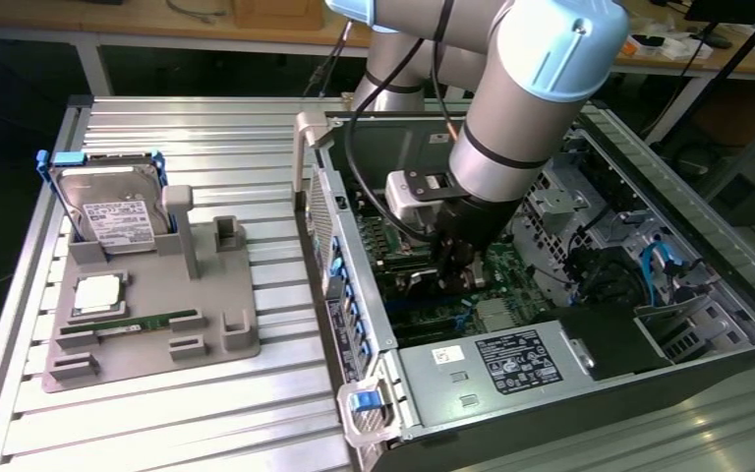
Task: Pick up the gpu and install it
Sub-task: 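Insert the gpu into the slot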
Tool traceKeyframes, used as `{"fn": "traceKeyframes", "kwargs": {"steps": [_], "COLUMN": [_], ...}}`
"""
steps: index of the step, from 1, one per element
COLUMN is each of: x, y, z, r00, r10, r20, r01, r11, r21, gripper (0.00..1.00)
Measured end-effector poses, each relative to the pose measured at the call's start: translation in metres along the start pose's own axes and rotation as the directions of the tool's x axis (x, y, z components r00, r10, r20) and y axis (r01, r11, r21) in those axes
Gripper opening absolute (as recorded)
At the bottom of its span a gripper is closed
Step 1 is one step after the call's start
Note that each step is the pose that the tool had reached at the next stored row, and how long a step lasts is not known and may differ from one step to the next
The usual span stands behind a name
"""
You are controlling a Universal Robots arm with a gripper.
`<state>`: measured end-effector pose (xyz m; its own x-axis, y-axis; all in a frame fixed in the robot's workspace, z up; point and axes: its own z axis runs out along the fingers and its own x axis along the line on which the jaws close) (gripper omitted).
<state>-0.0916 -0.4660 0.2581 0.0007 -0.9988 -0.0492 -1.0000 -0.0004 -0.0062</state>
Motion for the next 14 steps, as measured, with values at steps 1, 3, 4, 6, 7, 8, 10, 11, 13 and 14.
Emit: {"fn": "traceKeyframes", "kwargs": {"steps": [1,3,4,6,7,8,10,11,13,14], "x": [0.0,0.0001,0.0001,0.0001,0.0003,0.0008,0.0013,0.0013,0.0014,0.0014], "y": [0.0,0.0,0.0,0.0,0.0,0.0,0.0,0.0,0.0,0.0], "z": [0.0,-0.0002,-0.0002,-0.0002,-0.0002,-0.0002,-0.0002,-0.0002,-0.0002,-0.0002], "r00": [1.0,1.0,1.0,1.0,1.0,1.0,1.0,1.0,1.0,1.0], "r10": [0.0,0.0,0.0,0.0,0.0,0.0,0.0,0.0,0.0,0.0], "r20": [-0.0001,-0.0003,-0.0003,-0.0003,-0.0003,-0.0003,-0.0002,-0.0002,-0.0003,-0.0003], "r01": [0.0,0.0,0.0,0.0,0.0,0.0,0.0,0.0,0.0,0.0], "r11": [1.0,1.0,1.0,1.0,1.0,1.0,1.0,1.0,1.0,1.0], "r21": [0.0,-0.0001,-0.0001,-0.0001,-0.0001,-0.0001,-0.0001,-0.0001,-0.0001,-0.0001], "gripper": [0.27,0.27,0.27,0.27,0.27,0.27,0.27,0.27,0.27,0.27]}}
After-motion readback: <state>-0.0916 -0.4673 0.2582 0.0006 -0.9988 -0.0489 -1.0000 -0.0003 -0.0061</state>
